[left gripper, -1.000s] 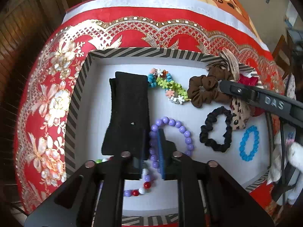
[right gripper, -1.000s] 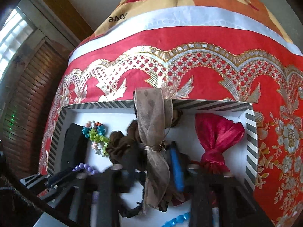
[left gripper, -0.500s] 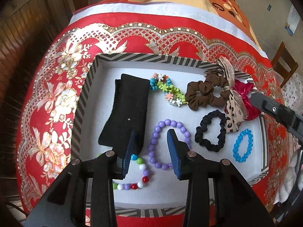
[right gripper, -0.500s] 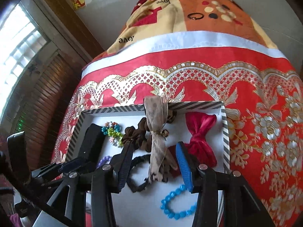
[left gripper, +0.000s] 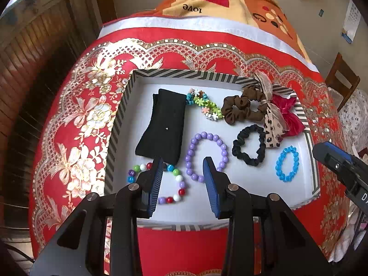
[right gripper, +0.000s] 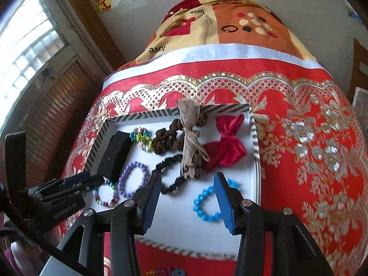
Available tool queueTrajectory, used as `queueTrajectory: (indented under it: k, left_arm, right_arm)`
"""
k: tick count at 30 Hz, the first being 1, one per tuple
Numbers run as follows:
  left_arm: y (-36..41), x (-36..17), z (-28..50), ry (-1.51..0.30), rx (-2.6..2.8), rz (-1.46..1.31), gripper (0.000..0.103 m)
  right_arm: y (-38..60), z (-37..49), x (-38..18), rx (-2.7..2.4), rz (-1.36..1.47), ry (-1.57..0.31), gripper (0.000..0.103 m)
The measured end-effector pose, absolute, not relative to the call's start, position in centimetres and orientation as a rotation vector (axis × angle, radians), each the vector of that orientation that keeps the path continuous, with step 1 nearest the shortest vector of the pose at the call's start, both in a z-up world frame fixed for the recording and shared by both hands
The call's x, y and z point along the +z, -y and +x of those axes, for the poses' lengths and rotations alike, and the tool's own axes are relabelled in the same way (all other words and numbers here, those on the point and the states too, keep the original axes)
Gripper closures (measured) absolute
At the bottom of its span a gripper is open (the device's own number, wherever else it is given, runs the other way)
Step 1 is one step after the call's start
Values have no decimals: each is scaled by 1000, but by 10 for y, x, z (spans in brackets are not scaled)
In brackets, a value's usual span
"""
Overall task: Organize jewelry
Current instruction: 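Withdraw both tools toward the orange crystal and silver braided bracelets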
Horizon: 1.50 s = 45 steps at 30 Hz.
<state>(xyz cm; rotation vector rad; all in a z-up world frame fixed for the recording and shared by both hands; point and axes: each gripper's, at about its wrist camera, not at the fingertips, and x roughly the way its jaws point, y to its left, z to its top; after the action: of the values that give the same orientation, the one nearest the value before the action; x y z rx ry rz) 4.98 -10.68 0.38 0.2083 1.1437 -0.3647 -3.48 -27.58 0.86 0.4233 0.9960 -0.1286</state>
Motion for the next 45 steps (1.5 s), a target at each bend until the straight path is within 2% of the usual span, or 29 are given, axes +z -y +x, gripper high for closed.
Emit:
queueTrajectory:
  k: [4, 8, 45]
  left_arm:
    - [104, 10, 37, -1121, -358, 215, 68]
    - [101, 16, 21, -1091, -346, 231, 68]
    - [81, 34, -133, -1042, -316, 219, 68]
  right_arm:
    - [273, -51, 12, -135, 419, -988, 57]
    - [268, -69, 16, -138, 411, -983, 50]
    - [229, -235, 36, -99, 345, -984, 48]
